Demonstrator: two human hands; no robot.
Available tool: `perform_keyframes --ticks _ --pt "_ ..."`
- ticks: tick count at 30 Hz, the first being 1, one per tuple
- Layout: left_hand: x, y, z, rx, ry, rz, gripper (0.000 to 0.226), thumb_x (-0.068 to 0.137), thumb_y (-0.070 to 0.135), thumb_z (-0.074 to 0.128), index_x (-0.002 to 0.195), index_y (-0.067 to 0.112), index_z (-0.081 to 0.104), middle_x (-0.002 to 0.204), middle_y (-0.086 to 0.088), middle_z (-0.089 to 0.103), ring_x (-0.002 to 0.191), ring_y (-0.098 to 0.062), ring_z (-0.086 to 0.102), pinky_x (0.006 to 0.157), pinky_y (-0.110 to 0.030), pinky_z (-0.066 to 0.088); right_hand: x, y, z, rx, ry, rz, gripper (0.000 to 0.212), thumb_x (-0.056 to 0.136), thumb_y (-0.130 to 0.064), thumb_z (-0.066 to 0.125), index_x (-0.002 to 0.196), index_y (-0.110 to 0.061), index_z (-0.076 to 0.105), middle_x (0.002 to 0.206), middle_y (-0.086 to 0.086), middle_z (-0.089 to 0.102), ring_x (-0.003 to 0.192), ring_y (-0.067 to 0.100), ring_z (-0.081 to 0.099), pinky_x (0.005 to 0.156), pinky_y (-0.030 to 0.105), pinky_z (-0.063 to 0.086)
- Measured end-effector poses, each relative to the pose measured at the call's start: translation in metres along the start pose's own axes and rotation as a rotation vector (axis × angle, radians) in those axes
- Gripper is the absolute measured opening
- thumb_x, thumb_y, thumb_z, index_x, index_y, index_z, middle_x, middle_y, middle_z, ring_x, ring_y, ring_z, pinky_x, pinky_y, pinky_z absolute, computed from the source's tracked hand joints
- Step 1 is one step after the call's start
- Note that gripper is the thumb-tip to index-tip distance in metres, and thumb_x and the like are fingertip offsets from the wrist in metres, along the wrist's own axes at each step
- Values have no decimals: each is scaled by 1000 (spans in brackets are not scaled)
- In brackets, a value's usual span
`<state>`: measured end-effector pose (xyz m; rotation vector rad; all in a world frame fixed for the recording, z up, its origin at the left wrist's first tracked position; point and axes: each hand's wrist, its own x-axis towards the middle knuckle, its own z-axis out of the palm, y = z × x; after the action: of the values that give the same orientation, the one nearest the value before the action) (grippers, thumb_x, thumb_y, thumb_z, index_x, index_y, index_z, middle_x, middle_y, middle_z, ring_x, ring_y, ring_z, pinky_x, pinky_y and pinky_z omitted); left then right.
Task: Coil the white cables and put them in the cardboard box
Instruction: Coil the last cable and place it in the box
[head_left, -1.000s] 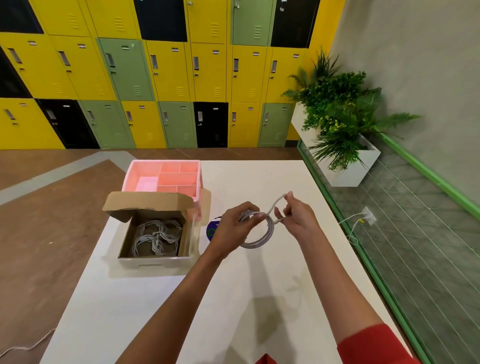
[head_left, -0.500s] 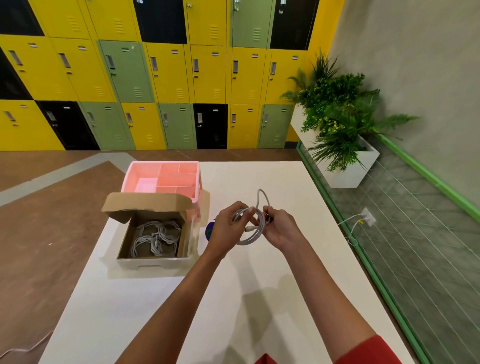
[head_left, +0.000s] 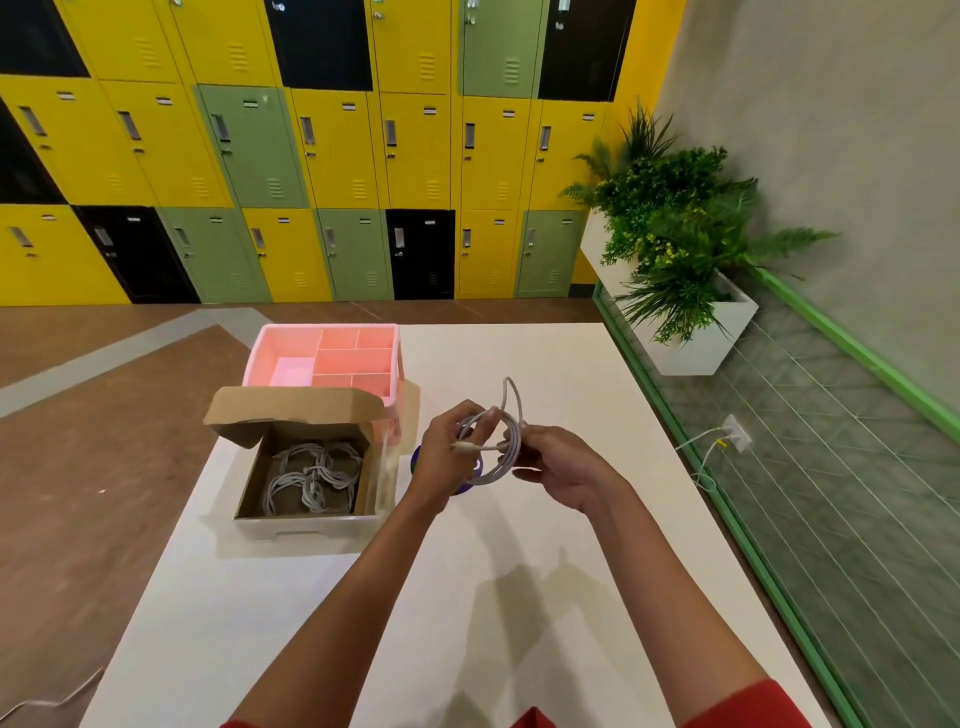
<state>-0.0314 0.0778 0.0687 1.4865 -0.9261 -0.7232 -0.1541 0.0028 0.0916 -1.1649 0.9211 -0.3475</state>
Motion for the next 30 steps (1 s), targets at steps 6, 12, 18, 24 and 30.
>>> perform_keyframes --ticks 6,12,18,24,30 --pt "1 0 3 13 -13 30 27 93 33 59 85 8 63 84 -22 63 73 -27 57 75 -45 47 -4 -1 0 -26 -60 24 54 101 -49 29 73 -16 61 75 -1 66 76 15 59 77 30 41" --pt "0 -2 -1 46 9 23 20 94 31 58 90 13 64 88 -14 67 83 -35 62 76 -47 52 -11 -4 5 -151 -225 4 44 94 -54 45 67 -22 58 74 -8 62 77 10 57 82 28 39" --pt "3 -1 -10 32 83 69 26 93 31 59 90 5 65 83 -11 68 80 -32 65 73 -39 53 -7 -4 2 -250 -270 -97 9 92 -8 59 95 -11 66 88 -4 66 82 7 59 70 20 44" --pt "10 -14 -21 28 210 38 25 93 34 57 92 10 64 82 -7 66 78 -27 62 73 -43 53 -9 -16 12 -402 59 -239 40 84 -11 72 121 -3 59 70 1 65 68 14 65 75 33 58" --pt "22 -28 -31 17 318 29 36 89 45 57 91 11 68 80 -5 67 72 -14 57 69 -35 47 -27 -35 14 -923 -140 -282 20 91 -13 63 108 -12 72 73 -7 62 66 10 58 51 9 38"
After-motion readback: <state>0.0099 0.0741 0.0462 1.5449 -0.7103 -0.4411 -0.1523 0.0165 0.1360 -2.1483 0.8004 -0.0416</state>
